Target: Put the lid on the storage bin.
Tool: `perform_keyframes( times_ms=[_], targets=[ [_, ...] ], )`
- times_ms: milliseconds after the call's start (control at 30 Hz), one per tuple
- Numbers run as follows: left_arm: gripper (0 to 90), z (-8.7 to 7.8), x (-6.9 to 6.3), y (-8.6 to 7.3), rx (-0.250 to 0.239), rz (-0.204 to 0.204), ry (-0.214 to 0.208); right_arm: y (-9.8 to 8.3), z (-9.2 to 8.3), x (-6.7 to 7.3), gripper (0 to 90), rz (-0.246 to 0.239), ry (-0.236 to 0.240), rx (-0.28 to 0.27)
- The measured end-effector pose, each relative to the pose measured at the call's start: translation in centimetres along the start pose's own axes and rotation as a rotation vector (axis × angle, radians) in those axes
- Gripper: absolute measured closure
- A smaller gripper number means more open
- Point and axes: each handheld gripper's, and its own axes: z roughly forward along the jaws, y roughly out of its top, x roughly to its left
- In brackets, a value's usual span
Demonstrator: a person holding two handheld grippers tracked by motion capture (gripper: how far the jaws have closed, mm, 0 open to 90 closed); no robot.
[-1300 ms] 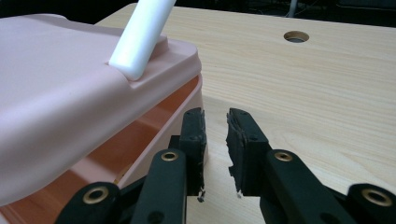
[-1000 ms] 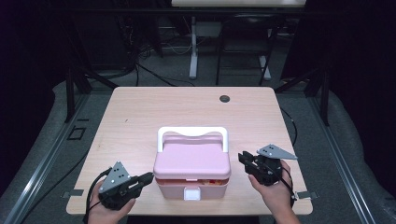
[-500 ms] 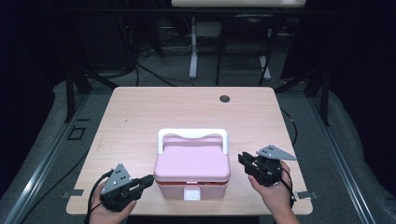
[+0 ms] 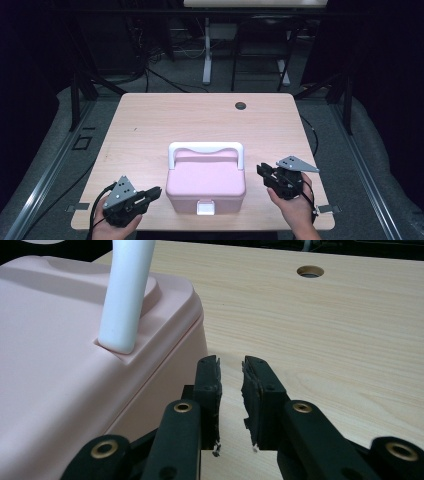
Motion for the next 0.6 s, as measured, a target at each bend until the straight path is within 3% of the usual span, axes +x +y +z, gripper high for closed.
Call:
perform_keyframes(
  times_ms=[300,433,600],
  targets=[
    [73.7,0.4,1.1,0.9,-0.008,-0.037,0.012,0.0,0.1,-0.1,76.4,0.002,-0.001,0.003],
    [64.2,0.9,1.5,1.8,0.001,-0.040,0.019,0.0,0.1,-0.1,76.3,0.004,0.000,0.002],
    [60.2,1.5,2.2,3.2,-0.013,-0.051,0.040,0.0,0.1,-0.2,76.0,0.004,-0.002,-0.002]
  ],
)
